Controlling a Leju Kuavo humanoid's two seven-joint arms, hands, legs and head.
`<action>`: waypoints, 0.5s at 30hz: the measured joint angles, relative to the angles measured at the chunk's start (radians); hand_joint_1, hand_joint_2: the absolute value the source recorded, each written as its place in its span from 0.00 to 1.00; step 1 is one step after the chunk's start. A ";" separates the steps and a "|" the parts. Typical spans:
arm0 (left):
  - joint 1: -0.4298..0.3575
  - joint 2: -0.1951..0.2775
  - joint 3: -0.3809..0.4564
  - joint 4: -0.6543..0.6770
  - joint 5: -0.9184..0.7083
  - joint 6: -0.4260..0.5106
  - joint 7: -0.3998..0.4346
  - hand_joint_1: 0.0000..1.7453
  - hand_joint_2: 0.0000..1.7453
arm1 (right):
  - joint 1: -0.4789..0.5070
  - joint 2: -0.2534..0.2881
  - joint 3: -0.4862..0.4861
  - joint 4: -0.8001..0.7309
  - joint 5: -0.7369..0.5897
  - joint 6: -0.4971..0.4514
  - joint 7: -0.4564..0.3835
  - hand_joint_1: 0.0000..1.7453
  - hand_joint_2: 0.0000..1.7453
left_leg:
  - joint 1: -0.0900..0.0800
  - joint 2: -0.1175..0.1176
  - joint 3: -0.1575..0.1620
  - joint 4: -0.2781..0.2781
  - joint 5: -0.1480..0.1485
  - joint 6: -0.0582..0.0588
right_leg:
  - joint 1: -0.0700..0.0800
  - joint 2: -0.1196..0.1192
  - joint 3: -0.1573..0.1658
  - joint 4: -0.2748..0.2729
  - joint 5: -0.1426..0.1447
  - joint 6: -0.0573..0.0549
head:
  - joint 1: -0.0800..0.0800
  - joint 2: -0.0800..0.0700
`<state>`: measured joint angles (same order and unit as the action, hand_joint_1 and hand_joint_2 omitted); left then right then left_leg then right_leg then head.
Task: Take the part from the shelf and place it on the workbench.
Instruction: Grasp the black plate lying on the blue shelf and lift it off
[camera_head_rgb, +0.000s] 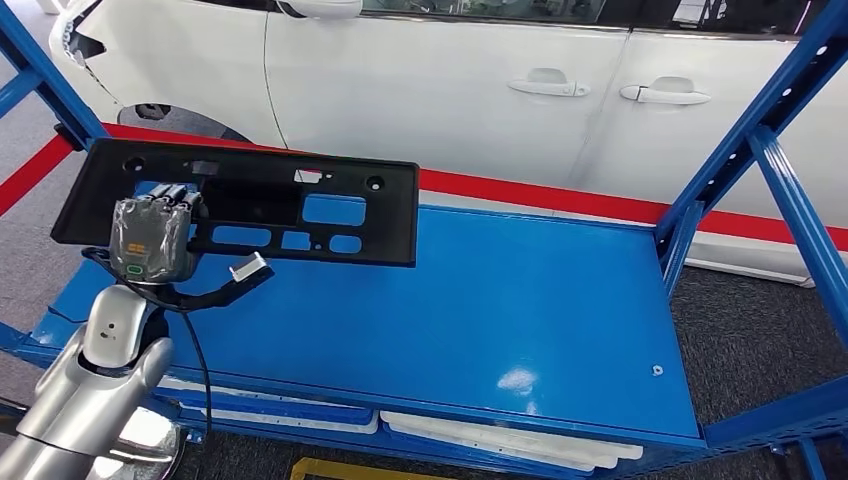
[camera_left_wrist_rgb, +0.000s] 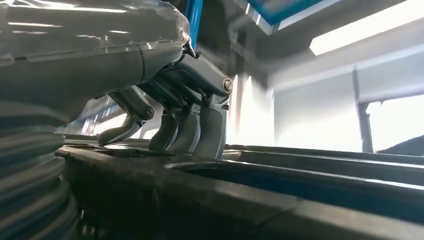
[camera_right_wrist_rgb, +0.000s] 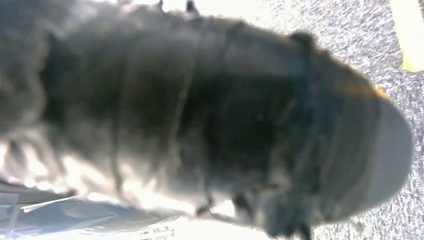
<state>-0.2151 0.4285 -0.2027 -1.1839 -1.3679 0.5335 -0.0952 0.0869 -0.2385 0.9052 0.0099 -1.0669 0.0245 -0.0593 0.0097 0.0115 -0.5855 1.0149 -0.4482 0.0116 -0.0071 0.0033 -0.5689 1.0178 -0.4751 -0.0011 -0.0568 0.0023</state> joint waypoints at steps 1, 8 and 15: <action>0.000 0.010 -0.004 -0.006 -0.012 0.013 -0.002 1.00 1.00 | 0.002 0.000 0.000 0.000 0.003 0.003 -0.002 0.00 0.00 | 0.000 0.000 0.000 0.000 0.000 0.000 | 0.000 0.000 0.000 0.000 0.000 0.000 | 0.000 0.000; 0.001 0.047 -0.020 -0.028 -0.034 0.036 0.003 1.00 1.00 | 0.009 0.001 0.000 0.000 0.015 0.014 -0.007 0.00 0.00 | 0.000 0.000 0.000 0.001 0.000 0.000 | -0.001 0.000 -0.001 0.000 0.000 0.001 | 0.000 0.000; 0.002 0.054 -0.030 -0.121 -0.051 0.077 0.032 1.00 1.00 | 0.010 0.008 0.000 0.000 0.023 0.014 0.015 0.00 0.00 | -0.003 0.000 -0.007 0.010 -0.003 0.006 | -0.007 0.000 -0.003 -0.001 0.003 0.007 | 0.000 0.000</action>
<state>-0.2132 0.4822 -0.2327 -1.3045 -1.4185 0.6103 -0.0631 0.0968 -0.2303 0.9056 0.0099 -1.0442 0.0390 -0.0442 0.0065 0.0114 -0.5926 1.0248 -0.4509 0.0181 -0.0145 0.0035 -0.5717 1.0169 -0.4720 0.0060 -0.0569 0.0023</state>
